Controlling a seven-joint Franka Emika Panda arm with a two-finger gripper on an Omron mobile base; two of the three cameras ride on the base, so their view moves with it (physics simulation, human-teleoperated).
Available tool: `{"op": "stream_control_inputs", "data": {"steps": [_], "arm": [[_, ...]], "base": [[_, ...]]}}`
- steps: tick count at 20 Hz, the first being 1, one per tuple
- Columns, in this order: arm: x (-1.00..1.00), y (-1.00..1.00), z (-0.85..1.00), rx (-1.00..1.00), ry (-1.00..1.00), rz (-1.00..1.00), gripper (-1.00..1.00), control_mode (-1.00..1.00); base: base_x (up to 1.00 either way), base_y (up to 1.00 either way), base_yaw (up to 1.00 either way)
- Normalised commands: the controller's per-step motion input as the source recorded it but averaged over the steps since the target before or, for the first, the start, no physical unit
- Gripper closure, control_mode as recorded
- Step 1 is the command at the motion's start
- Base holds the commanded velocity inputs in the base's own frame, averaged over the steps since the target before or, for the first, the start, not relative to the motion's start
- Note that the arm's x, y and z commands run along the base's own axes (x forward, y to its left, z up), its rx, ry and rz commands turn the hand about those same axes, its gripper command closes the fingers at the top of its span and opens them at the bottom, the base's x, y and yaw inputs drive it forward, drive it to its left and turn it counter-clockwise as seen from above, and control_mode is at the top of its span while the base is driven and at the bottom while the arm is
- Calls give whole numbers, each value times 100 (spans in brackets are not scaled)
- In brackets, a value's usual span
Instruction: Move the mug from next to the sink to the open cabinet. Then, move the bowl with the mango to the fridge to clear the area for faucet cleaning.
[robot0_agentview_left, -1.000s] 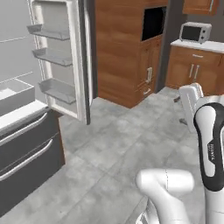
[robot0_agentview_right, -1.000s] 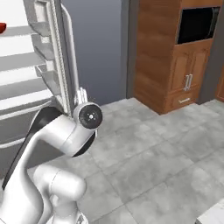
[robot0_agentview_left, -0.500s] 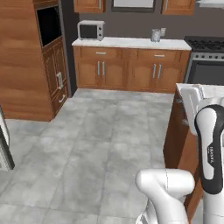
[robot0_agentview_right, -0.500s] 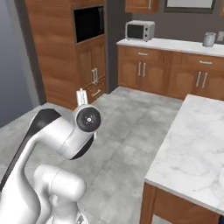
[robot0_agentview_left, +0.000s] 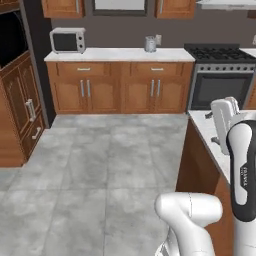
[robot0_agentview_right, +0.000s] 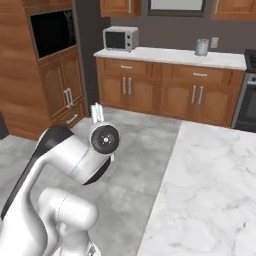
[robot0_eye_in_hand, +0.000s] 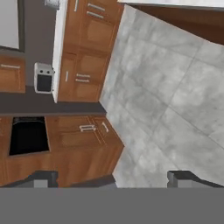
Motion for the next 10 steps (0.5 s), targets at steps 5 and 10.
{"op": "stream_control_inputs", "data": {"steps": [5,10], "arm": [[0,0,0,0,0,0,-100,100],[0,0,0,0,0,0,-100,100]], "base": [[100,54,-26],[100,65,-28]]}}
